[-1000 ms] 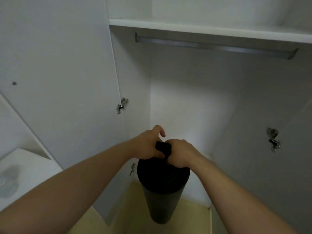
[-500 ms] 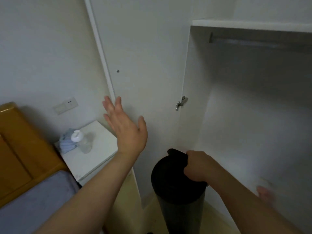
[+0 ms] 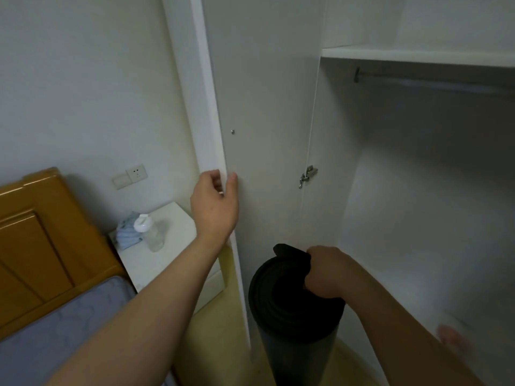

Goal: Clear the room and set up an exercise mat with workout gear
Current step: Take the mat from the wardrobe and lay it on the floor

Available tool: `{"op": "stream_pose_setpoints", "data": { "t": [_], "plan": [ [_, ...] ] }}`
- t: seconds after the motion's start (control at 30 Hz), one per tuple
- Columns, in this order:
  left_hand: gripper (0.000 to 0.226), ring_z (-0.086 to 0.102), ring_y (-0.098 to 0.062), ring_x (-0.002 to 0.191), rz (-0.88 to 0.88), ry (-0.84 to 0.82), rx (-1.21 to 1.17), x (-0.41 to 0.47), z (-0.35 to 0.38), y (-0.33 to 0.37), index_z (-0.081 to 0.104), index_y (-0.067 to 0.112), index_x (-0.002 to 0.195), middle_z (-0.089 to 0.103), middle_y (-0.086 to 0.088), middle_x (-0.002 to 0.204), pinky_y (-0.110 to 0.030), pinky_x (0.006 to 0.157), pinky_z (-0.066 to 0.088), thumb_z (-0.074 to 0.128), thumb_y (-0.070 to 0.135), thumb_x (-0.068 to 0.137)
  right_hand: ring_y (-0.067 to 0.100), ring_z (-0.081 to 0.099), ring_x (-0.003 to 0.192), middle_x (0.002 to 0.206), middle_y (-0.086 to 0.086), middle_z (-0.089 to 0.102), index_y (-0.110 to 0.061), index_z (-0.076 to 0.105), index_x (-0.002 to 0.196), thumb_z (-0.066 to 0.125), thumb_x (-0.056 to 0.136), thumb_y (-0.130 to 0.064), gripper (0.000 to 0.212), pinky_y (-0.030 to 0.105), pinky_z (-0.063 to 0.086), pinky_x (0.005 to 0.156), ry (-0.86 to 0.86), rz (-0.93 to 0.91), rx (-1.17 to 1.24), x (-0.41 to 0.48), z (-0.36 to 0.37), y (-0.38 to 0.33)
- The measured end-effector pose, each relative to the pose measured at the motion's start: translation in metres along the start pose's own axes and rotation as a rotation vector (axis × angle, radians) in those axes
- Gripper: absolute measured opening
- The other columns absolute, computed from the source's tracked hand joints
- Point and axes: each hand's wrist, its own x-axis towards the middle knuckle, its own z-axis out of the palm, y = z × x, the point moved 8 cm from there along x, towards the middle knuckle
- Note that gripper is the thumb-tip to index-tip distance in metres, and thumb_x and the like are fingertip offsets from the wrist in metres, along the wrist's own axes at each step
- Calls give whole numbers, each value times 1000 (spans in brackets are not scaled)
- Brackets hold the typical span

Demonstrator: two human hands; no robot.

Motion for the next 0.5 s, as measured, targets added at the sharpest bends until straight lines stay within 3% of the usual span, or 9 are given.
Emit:
{"op": "stream_pose_setpoints", "data": {
  "t": [0.07, 0.17, 0.33, 0.5],
  "plan": [
    [24, 59, 6, 76, 51, -63, -8, -20, 9, 13, 62, 20, 97, 62, 17, 82, -13, 67, 44, 64, 44, 93, 16, 57, 86, 106, 2, 59, -17, 57, 115, 60, 89, -23, 28, 25, 47, 68, -5, 9, -10, -7, -2, 12],
    [25, 60, 4, 77, 177, -212, -17, -47, 32, 44, 59, 22, 86, 61, 15, 75, -6, 62, 42, 71, 44, 88, 16, 59, 92, 112, 1, 60, -18, 57, 118, 59, 90, -24, 29, 26, 51, 73, -12, 35, -13, -16, -5, 35],
    [25, 61, -1, 71, 293, -480, -84, -78, 83, 100, 60, 24, 82, 64, 12, 73, -9, 64, 47, 78, 42, 83, 16, 59, 92, 115, 2, 62, -20, 58, 117, 55, 89, -23, 28, 27, 50, 75, -5, 116, 20, -40, -9, 77],
    [22, 56, -4, 69, 539, -727, -23, -102, 144, 154, 56, 26, 80, 59, 12, 73, -15, 63, 42, 64, 40, 94, 14, 62, 84, 96, -2, 61, -23, 53, 96, 55, 86, -22, 10, 26, 50, 67, 6, 235, 96, -66, -15, 122]
  ]
}}
